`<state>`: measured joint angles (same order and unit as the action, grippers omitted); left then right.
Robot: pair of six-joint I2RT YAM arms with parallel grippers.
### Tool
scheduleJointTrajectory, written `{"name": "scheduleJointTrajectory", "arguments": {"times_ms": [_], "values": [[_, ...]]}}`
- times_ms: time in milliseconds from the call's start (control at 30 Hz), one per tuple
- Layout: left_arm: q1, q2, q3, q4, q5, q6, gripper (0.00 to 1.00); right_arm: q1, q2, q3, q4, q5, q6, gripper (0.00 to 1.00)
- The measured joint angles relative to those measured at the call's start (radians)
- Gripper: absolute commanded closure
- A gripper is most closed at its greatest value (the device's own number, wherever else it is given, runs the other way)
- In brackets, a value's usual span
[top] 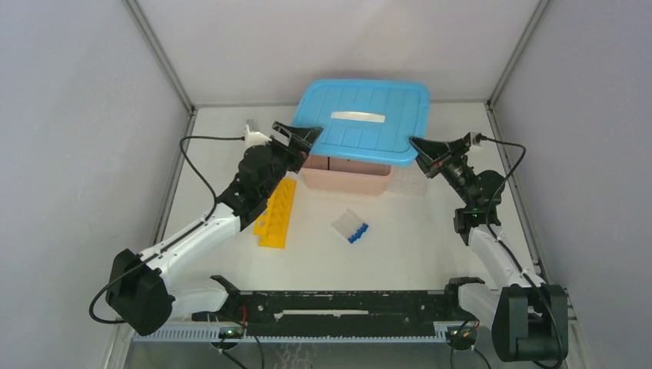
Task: Organize the chemistry lab equipment
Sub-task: Adjust the storage box lid.
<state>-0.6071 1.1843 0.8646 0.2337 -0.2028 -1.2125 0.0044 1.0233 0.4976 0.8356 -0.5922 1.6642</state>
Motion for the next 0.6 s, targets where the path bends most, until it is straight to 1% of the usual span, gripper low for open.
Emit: {"name": "scheduleJointTrajectory", "arguments": {"times_ms": [200, 333, 433, 467, 600], "values": [[0.001, 0.021, -0.003, 0.064, 0.0, -0.068, 0.19, 0.056, 0.019, 0.0, 0.005, 0.026, 0.009, 1.0], [0.002, 0.02, -0.041, 0.144, -0.004, -0.138, 0.31, 0.065, 0.021, -0.006, 0.012, 0.048, 0.019, 1.0], [0.002, 0.02, -0.069, 0.167, -0.005, -0.18, 0.46, 0.077, 0.029, -0.011, 0.018, 0.059, 0.023, 1.0], [0.002, 0.02, -0.074, 0.172, -0.005, -0.189, 0.54, 0.081, 0.032, -0.013, 0.02, 0.062, 0.026, 1.0], [0.002, 0.02, -0.085, 0.205, -0.012, -0.234, 0.78, 0.092, 0.041, -0.013, 0.024, 0.076, 0.034, 1.0]]}}
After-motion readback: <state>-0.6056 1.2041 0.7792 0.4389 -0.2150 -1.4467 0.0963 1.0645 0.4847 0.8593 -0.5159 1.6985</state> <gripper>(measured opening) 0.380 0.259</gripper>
